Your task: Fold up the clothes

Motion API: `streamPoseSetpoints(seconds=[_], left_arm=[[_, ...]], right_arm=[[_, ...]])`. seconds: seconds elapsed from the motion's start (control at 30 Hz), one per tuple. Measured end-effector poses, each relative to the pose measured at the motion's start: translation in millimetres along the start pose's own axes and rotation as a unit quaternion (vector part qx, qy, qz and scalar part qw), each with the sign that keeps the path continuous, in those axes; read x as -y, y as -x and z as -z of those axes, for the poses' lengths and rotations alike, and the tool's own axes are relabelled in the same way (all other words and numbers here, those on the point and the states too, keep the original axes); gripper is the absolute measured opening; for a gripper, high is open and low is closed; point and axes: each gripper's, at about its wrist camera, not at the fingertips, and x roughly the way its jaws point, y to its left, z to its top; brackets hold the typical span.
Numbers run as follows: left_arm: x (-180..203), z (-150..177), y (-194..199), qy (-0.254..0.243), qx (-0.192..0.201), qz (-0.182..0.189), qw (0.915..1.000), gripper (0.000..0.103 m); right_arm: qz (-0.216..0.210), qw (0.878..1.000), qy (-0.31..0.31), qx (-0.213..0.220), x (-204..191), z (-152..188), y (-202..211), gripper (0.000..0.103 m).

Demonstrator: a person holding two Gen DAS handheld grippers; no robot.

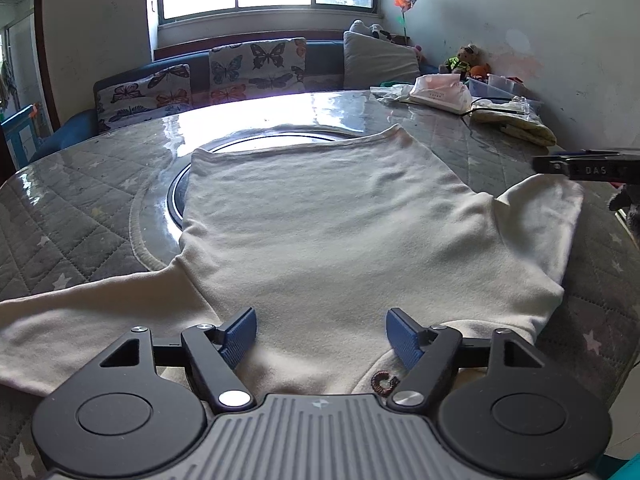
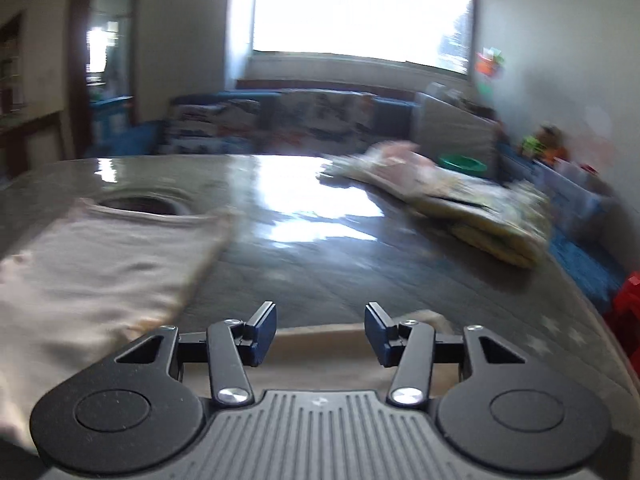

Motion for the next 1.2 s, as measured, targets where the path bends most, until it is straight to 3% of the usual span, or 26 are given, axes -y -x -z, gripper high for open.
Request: streamPoseSetpoints(seconds=[0.2,0.33,0.57,0.83,0.93,1.2], left_arm=[[-14,-24,1,0.01,0.014,0.016,0.9997,0.073],[-30,-35,-16,0.026,0.012,0.001,0.9996,0.071],[-61,-33,-36,0.072,0.003,-0.019,0.9972,0.064],[-55,-34,-31,0.076,0.007,-0.025,0.9968,0.065],[-54,-33,-34,0.076,0.003,-0.029,0.9967,0.066],[-54,-30,-35,0.076,0.006,-0.03,0.9967,0.068]], right_arm=[[-0.109,0.993,0.05,0.005,-60,-12,-13,0.044],[-0.143,0.988,0.06,-0.017,-79,-8,-26,0.039],[-0.125,0.988,0.074,-0.053,-72,8,-36,0.035],[-0.114,0.989,0.075,-0.049,-64,-16,-45,0.037],[-0.125,0.988,0.078,-0.054,-69,-30,-62,0.037],[-0.103,0.988,0.075,-0.086,-74,-51,-127,0.038]])
